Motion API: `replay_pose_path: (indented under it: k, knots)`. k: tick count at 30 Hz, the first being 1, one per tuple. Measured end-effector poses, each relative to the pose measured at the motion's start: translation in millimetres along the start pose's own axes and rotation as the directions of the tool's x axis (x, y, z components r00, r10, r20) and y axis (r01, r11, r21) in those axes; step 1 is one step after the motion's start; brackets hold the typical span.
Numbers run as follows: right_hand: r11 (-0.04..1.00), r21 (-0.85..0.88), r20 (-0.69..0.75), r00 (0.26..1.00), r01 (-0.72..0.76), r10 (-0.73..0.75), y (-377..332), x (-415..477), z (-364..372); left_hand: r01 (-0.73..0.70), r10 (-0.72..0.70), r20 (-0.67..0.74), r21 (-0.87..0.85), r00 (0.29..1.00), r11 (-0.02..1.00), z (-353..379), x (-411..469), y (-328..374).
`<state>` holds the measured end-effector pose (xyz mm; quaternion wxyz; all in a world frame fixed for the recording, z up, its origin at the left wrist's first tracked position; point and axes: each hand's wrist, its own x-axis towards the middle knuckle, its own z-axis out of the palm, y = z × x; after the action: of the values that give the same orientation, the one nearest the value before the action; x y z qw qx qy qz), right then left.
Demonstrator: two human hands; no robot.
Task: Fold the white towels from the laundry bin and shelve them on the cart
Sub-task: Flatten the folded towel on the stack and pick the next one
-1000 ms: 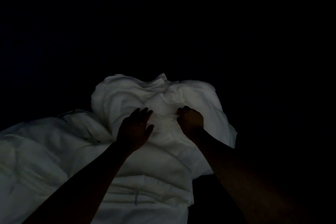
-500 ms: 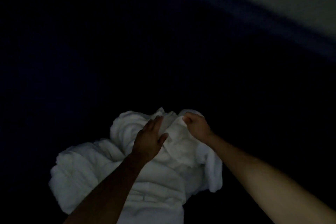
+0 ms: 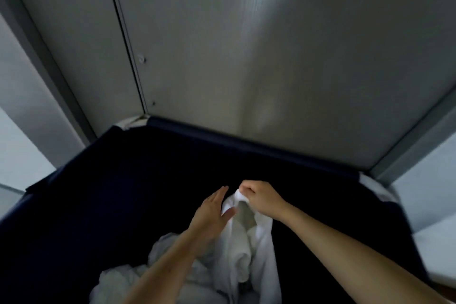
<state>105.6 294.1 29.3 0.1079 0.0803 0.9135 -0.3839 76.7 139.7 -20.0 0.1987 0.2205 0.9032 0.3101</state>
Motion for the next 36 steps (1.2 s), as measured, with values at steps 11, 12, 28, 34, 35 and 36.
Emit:
replay_pose_path:
  k: [11, 12, 28, 34, 35, 36]
  knots:
    - [0.978, 0.023, -0.297, 0.935, 0.208, -0.192, -123, -124, -113, -0.133, 0.116, -0.300, -0.037, 0.947, 0.991, -97, -98, 146]
    - [0.973, 0.012, -0.305, 0.927, 0.231, -0.216, -133, -131, -117, -0.115, 0.102, -0.320, -0.023, 0.942, 0.993, -107, -104, 152]
    - [0.961, -0.052, -0.400, 0.876, 0.273, -0.271, -194, -191, -163, -0.293, 0.194, -0.479, -0.141, 0.856, 0.946, -188, -158, 211]
    - [0.975, -0.039, -0.416, 0.884, 0.217, -0.213, -181, -209, -164, -0.487, 0.304, -0.542, -0.233, 0.784, 0.842, -192, -168, 240]
    - [0.980, -0.034, -0.417, 0.888, 0.197, -0.193, -179, -209, -162, -0.500, 0.313, -0.553, -0.226, 0.772, 0.836, -193, -168, 242]
    - [0.982, -0.028, -0.431, 0.884, 0.187, -0.181, -176, -209, -160, -0.509, 0.316, -0.565, -0.222, 0.762, 0.832, -193, -167, 244]
